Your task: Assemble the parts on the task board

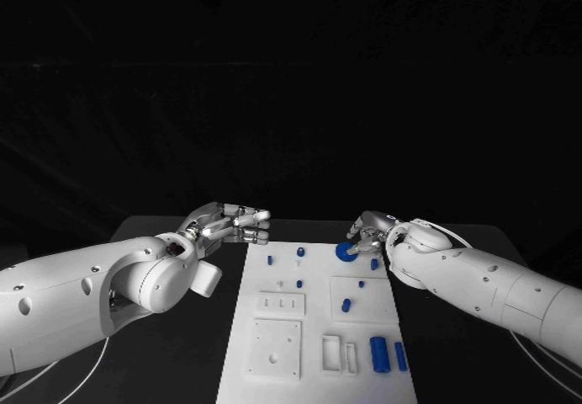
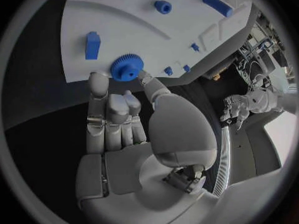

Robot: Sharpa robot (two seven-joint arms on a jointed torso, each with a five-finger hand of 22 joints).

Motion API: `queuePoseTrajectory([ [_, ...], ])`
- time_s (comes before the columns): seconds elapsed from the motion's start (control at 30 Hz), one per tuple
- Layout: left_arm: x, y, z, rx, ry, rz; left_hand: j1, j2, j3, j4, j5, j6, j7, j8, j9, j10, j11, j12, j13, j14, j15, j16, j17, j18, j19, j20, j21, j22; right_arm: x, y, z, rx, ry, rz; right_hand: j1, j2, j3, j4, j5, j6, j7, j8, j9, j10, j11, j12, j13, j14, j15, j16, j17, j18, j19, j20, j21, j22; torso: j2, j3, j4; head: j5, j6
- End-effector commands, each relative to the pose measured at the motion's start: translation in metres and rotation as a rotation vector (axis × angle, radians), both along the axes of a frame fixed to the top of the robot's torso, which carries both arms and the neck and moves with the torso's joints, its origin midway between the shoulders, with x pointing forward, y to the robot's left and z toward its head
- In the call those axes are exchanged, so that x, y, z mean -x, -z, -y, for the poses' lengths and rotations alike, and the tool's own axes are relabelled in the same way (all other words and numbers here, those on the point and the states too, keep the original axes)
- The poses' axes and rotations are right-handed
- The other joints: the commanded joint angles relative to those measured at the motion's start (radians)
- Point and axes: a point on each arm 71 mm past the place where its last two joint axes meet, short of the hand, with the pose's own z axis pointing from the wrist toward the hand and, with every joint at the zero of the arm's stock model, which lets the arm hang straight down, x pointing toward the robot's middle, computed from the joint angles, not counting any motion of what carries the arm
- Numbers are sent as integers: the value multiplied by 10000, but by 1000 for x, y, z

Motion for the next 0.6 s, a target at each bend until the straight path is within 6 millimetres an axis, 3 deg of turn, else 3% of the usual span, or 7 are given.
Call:
queuePoseTrajectory([
  [0.03, 1, 0, 5, 13, 290, 69, -15, -72, 21, 35, -33, 40, -10, 21, 4, -61, 7, 41, 16, -18, 19, -18, 14, -79, 12, 5, -26, 5, 0, 6, -4, -34, -274, -373, -10, 141, -47, -7, 69, 110, 29, 14, -6, 49, 53, -15, 16, 74, -3, -41, 21, 101, 227, 80, -21, 26, 17, -5, 11, -15, 9],
  [0.17, 0, 3, 7, 8, 355, 16, -22, -60, 21, 39, -32, 9, -6, 19, 2, -72, 11, 41, 16, -27, 21, -19, 14, -78, 8, 10, -28, 5, 0, 10, -6, -43, -275, -450, -53, 166, 7, -73, 63, 117, 30, 13, -7, 59, 53, -8, 44, 92, 6, -59, 80, 111, 243, 95, -35, 105, 27, -24, 15, -48, -9],
  [0.47, 0, 8, 9, -2, 389, -78, -22, -60, 21, 39, -32, 9, -6, 19, 2, -72, 11, 41, 16, -27, 21, -19, 14, -78, 8, 10, -28, 5, -3, 13, -2, 0, -132, -504, -88, 188, 22, -127, 62, 122, 28, 11, -9, 56, 51, -22, 56, 103, 7, -77, 138, 108, 256, 96, -95, 186, 16, -1, -13, -81, -50],
  [0.6, 0, 8, 9, -3, 400, -88, -22, -60, 21, 39, -32, 9, -6, 19, 2, -72, 11, 41, 16, -27, 21, -19, 14, -78, 8, 10, -28, 5, -3, 14, 0, 23, -62, -477, -81, 206, 43, -146, 43, 135, 29, 15, -7, 54, 54, -30, 57, 106, 11, -90, 151, 107, 265, 99, -107, 221, 18, -8, 17, -142, -78],
])
